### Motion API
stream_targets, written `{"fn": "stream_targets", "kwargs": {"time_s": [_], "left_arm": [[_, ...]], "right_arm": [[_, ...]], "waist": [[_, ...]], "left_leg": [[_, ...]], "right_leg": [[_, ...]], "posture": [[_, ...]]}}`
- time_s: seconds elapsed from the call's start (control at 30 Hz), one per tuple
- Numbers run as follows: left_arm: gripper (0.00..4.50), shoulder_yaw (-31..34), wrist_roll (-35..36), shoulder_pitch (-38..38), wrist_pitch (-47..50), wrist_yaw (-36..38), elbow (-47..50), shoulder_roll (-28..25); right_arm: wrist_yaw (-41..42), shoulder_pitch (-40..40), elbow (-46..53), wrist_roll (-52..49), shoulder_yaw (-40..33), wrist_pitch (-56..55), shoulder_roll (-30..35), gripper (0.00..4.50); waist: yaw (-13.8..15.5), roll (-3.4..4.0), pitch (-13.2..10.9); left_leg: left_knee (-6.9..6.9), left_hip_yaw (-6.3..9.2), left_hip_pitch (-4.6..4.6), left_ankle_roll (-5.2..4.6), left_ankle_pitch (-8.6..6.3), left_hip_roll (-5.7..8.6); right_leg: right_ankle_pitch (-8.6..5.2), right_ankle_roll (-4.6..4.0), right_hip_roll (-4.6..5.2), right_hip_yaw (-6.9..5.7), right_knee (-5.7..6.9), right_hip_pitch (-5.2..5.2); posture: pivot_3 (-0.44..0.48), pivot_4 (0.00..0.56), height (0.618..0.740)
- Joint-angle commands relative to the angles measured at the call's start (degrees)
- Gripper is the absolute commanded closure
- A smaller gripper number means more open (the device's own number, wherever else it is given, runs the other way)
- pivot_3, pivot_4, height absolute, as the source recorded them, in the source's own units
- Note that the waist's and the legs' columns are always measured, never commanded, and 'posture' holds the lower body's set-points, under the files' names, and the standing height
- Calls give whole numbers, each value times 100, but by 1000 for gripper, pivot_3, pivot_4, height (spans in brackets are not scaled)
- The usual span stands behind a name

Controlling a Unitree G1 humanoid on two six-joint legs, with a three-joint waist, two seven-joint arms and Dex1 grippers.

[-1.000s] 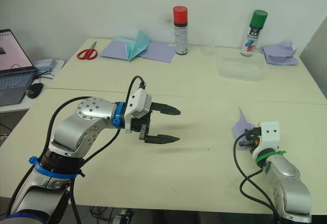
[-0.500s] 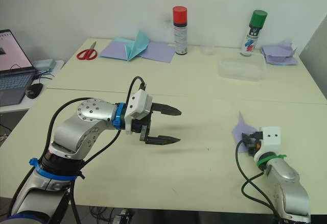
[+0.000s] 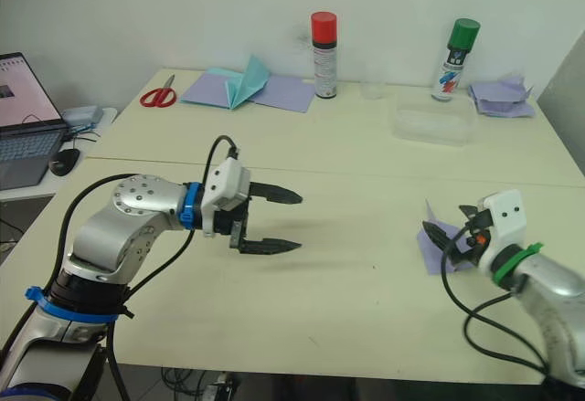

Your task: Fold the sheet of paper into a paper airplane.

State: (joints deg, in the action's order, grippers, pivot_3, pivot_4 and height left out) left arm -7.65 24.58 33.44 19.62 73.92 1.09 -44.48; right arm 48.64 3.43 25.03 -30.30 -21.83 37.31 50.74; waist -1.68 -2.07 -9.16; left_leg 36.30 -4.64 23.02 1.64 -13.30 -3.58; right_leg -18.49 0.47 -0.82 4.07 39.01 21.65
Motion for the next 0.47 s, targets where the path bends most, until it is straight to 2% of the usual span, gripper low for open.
{"fn": "stream_targets", "kwargs": {"time_s": [0.03, 0.1, 0.2, 0.33, 0.47], "left_arm": [[0, 946, 323, -69, 125, 338, -419, -647], [0, 1213, 278, -367, 92, 401, -416, -1012], [0, 1615, 98, -834, 96, 71, -246, -1353], [0, 1749, -41, -1106, 251, -389, 42, -1402], [0, 1940, 11, -1621, 472, -876, 803, -1295]], "right_arm": [[2129, 34, -518, -512, -858, -453, 1081, 39], [2528, -112, -856, -650, -1053, -367, 1517, 39], [2496, -529, -1165, -687, -975, -322, 1727, 39], [2287, -779, -1170, -635, -718, -344, 1560, 39], [2061, -870, -1204, -488, -414, -523, 1225, 39]], "waist": [[-9, -3, -12], [-76, 0, -20], [-96, -3, -21], [-43, -16, -34], [-3, -21, -36]], "left_leg": [[-1, -1, 0, 0, 0, 0], [0, -5, 0, -1, 0, -7], [-1, -7, -9, -1, -1, -14], [1, 6, -8, 0, 0, -11], [15, 5, -2, -1, -1, -6]], "right_leg": [[0, 0, -1, 0, -1, 1], [1, -1, -1, -1, 0, 3], [1, -2, 16, 0, -2, -5], [0, 0, 25, -5, 3, -9], [1, 1, 36, -6, 2, -12]], "posture": [[0, 150, 740], [0, 150, 740], [0, 150, 740], [0, 150, 740], [0, 150, 740]]}}
